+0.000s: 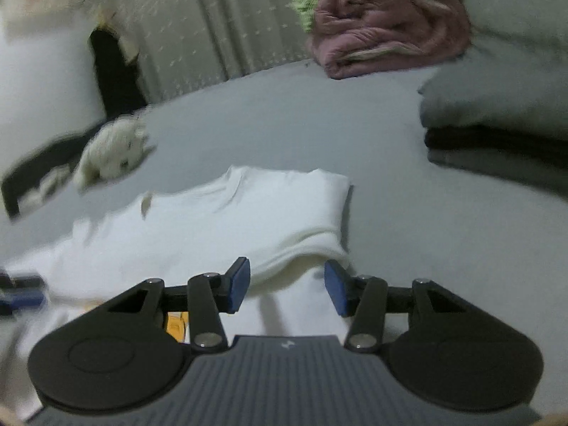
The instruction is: Fold clothes
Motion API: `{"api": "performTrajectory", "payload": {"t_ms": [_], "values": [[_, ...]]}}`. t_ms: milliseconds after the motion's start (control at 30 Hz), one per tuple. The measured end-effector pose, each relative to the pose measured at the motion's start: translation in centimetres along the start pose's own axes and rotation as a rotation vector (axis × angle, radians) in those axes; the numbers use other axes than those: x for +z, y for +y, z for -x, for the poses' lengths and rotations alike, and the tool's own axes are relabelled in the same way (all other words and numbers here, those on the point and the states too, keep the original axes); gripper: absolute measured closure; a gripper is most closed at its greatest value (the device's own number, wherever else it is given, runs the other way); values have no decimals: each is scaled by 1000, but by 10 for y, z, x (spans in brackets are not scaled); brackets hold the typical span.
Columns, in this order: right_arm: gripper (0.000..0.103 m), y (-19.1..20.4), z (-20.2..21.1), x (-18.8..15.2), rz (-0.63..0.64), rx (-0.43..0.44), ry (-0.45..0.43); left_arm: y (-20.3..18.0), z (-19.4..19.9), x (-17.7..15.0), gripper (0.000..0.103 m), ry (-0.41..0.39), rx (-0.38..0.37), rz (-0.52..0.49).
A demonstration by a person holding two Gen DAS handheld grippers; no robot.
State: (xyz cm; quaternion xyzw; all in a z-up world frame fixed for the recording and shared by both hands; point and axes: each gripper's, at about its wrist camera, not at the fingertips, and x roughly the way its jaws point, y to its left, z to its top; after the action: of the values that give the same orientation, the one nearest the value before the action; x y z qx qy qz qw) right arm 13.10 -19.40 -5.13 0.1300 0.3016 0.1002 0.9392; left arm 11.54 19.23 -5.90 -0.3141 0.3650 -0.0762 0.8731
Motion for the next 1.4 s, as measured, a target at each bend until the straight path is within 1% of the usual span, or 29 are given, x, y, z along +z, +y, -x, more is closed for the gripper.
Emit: {"api": "performTrajectory", "payload": {"t_ms": [33, 167, 233, 267, 300, 333, 400, 467, 500, 567, 600, 633, 667, 700, 733, 800, 833, 900, 967, 1100, 1167, 1233, 1267, 1300, 1333, 1400], "values": [[52, -5, -1, 3, -33, 2, -7, 2, -4, 0, 59, -8, 2, 10], [53, -35, 1, 6, -143, -7, 8, 7, -16, 0, 73, -46, 14, 41], [58, -41, 2, 5, -169, 3, 15, 6, -20, -1, 82, -70, 29, 45], [64, -41, 0, 4, -172, 14, 25, 5, -21, -1, 91, -83, 38, 42], [73, -41, -1, 3, -168, 24, 38, 3, -20, -2, 98, -99, 43, 35], [76, -41, -2, 2, -157, 27, 41, 1, -19, -3, 98, -115, 48, 28], [88, -42, -2, 3, -138, 24, 35, -2, -18, -4, 99, -139, 63, 10], [92, -42, 5, 5, -121, 27, 26, -4, -19, -5, 99, -154, 84, -12], [94, -41, 5, 5, -95, 18, 41, -5, -19, -5, 99, -162, 94, -22], [94, -39, 1, 3, -36, -10, 93, -8, -19, -5, 99, -177, 115, -44], [94, -38, -2, 0, -17, -12, 120, -9, -19, -5, 99, -185, 125, -54], [94, -39, -2, 0, -13, -5, 137, -7, -21, -5, 99, -175, 128, -62], [93, -41, -1, 1, -17, 2, 145, -6, -22, -6, 99, -166, 131, -70], [90, -44, 0, 3, -30, 11, 154, -5, -21, -4, 98, -167, 122, -62], [84, -47, 3, 6, -46, 25, 157, -5, -19, -2, 98, -168, 112, -54], [65, -55, 7, 12, -67, 36, 140, -2, -16, 1, 95, -174, 94, -35], [62, -59, 9, 16, -80, 38, 122, 0, -14, 3, 95, -178, 86, -24], [61, -68, 5, 25, -138, 63, 101, 4, -17, 4, 94, -180, 73, 3], [61, -78, -8, 31, -222, 106, 100, 5, -22, 4, 94, -181, 65, 18], [61, -90, -39, 36, -332, 146, 81, -3, -29, 7, 95, -195, 73, -24], [61, -94, -50, 36, -387, 180, 50, -7, -32, 9, 100, -208, 77, -47], [94, -93, -56, 37, -390, 209, 38, -14, -29, 7, 100, -263, 76, -95], [95, -90, -56, 38, -357, 210, 24, -15, -27, 5, 100, -293, 80, -115], [96, -85, -52, 39, -307, 200, -7, -17, -28, 4, 100, -312, 97, -129], [96, -83, -50, 38, -285, 185, -33, -18, -29, 4, 100, -330, 114, -143], [96, -83, -52, 33, -278, 145, -54, -16, -37, 4, 100, -314, 145, -154]]}}
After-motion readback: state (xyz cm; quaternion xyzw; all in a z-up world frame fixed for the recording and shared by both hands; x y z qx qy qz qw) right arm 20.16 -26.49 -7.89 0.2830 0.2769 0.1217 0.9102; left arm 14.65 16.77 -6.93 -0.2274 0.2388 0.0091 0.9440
